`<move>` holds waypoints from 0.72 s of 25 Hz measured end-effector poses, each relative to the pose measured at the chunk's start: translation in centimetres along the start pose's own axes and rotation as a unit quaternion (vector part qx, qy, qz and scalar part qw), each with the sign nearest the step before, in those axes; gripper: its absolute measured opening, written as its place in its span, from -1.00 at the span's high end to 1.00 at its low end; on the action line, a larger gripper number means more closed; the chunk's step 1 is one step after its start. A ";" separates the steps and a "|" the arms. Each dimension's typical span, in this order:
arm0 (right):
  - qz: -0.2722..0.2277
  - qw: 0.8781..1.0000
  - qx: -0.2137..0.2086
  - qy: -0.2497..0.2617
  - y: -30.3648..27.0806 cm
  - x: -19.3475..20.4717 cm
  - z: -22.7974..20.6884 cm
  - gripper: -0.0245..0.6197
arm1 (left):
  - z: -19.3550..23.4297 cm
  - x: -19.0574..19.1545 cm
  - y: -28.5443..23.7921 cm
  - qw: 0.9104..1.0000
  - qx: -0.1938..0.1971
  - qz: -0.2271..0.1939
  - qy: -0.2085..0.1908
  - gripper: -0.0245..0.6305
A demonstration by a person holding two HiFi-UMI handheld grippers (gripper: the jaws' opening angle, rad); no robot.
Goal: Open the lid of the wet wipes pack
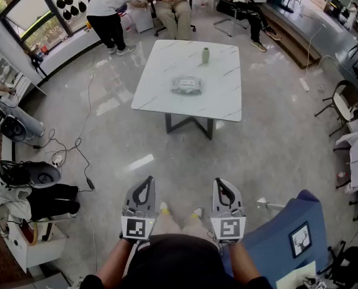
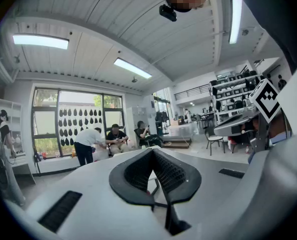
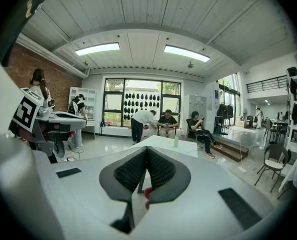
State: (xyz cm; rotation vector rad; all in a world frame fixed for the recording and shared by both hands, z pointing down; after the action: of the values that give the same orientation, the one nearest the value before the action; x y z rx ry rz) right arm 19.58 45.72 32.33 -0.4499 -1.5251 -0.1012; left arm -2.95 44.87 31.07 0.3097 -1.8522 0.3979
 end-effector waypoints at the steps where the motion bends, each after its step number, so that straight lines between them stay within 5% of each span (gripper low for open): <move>1: 0.002 1.000 0.002 0.003 -0.1 0.0 0.3 0.92 | 0.5 0.2 0.2 1.000 0.002 -0.001 0.001 0.87; 10: -0.006 1.000 0.027 -0.016 -3.8 -2.1 3.6 0.92 | 6.6 2.4 -2.7 0.998 0.017 -0.021 0.057 0.87; 18: -0.028 0.997 0.072 -0.004 -5.0 -3.8 5.9 0.92 | 11.6 5.2 -2.4 0.999 0.025 -0.009 0.030 0.87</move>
State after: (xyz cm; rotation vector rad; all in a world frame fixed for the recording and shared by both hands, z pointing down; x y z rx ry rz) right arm 12.14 42.38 29.66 -0.2928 -1.5415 -0.0317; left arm -13.65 37.76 33.02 0.3448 -1.7821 0.4385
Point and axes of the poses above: the fingertips, and each gripper's own axes: y backward along the fingers, z to its left, x out of its underside, the point moved 4 cm from there along y, backward along the fingers, and after that the axes turned 8 degrees about -y, right-handed, at the moved point
